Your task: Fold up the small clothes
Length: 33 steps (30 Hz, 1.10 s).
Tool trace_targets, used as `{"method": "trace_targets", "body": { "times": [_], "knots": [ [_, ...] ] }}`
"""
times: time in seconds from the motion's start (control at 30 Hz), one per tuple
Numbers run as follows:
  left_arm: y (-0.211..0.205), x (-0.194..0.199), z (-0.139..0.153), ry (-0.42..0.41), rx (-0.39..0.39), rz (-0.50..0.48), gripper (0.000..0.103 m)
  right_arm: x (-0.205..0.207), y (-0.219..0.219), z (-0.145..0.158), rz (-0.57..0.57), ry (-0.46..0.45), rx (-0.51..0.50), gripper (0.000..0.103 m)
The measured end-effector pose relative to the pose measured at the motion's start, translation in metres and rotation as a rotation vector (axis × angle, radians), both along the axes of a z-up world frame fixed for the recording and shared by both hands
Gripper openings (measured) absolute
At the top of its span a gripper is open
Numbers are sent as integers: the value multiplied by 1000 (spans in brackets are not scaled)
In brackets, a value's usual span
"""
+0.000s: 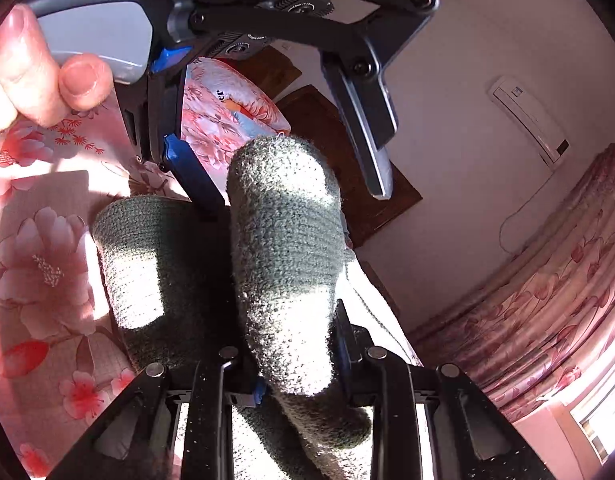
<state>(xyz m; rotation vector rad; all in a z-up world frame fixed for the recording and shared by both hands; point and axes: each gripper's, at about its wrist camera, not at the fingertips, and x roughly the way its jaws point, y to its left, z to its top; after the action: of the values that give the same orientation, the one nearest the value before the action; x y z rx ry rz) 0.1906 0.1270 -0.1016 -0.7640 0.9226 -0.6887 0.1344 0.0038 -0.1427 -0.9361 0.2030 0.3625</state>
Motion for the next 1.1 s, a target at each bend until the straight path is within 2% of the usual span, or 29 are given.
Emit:
{"method": "trace_targets", "body": {
  "times": [0.1, 0.37, 0.53, 0.6, 0.7, 0.83, 0.9, 0.93, 0.97, 1.0, 1.07, 1.1],
  "knots": [
    [-6, 5, -5, 20, 39, -10, 103, -1, -2, -4, 5, -1, 5, 27],
    [-8, 9, -6, 45, 51, -3, 103, -15, -21, 5, 20, 17, -3, 28],
    [-16, 11, 0, 62, 122, 12, 103, -22, -26, 10, 23, 12, 10, 28],
    [-21, 9, 4, 59, 123, -2, 103, -25, -28, 11, 24, 10, 17, 28],
    [-30, 6, 8, 52, 177, -2, 103, -28, -31, 13, 29, 7, 27, 28],
    [-36, 9, 5, 62, 195, 2, 103, -31, -32, 14, 26, 6, 25, 28],
    [-41, 10, 6, 51, 162, -37, 103, -31, -32, 13, 23, 27, 13, 28],
    [-42, 10, 8, 47, 161, -35, 63, -32, -31, 13, 22, 23, 5, 28],
    [-44, 9, 11, 35, 177, -36, 6, -33, -30, 13, 22, 26, 1, 28],
    [-46, 8, 13, 24, 194, -34, 0, -34, -29, 13, 20, 35, -8, 31],
    [-46, 6, 15, 17, 203, -21, 0, -38, -28, 14, -5, 23, -32, 32],
    [-45, 6, 15, 14, 215, -17, 0, -42, -31, 16, -22, 9, -27, 39]
  ]
}}
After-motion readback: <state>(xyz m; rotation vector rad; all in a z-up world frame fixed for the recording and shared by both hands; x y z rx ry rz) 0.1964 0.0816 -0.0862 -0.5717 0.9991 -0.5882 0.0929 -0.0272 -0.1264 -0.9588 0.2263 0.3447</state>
